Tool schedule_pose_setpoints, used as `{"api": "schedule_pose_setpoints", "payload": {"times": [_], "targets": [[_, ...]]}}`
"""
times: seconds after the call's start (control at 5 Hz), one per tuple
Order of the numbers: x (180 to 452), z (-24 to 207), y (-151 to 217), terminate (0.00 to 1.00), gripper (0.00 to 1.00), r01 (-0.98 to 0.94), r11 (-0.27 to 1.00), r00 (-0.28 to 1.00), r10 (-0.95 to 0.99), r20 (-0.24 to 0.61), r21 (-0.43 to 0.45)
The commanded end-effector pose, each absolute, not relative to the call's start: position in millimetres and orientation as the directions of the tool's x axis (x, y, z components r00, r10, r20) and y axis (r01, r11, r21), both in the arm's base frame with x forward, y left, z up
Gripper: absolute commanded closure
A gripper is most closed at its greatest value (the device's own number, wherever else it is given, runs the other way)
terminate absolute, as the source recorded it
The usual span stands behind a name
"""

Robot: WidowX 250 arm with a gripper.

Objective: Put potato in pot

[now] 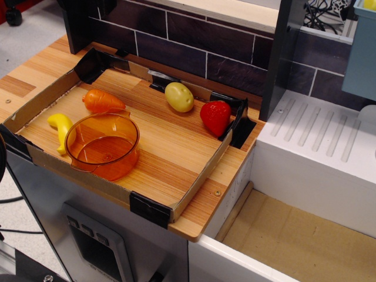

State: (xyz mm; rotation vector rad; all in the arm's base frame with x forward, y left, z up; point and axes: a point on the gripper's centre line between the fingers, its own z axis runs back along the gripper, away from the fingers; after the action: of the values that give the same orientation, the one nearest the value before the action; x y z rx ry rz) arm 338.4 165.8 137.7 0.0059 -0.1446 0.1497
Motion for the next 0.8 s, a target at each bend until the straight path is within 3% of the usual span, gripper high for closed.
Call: {"api": "schedule_pose_setpoints", "payload": {"times": [0.0, 0.2, 0.6], "targets": [[338.4, 137.7, 165.8, 0.0, 0.0, -0.149, 0.989, 0.978, 0.148, 0.144, -0.005], [335.0, 132.0, 145.8, 0.0, 0.0, -0.389, 0.919, 0.911, 0.394, 0.122, -0.057], [333.1, 139.6, 116.4, 0.0, 0.0, -0.752, 0.636, 0.639, 0.768, 0.044, -0.174]]}}
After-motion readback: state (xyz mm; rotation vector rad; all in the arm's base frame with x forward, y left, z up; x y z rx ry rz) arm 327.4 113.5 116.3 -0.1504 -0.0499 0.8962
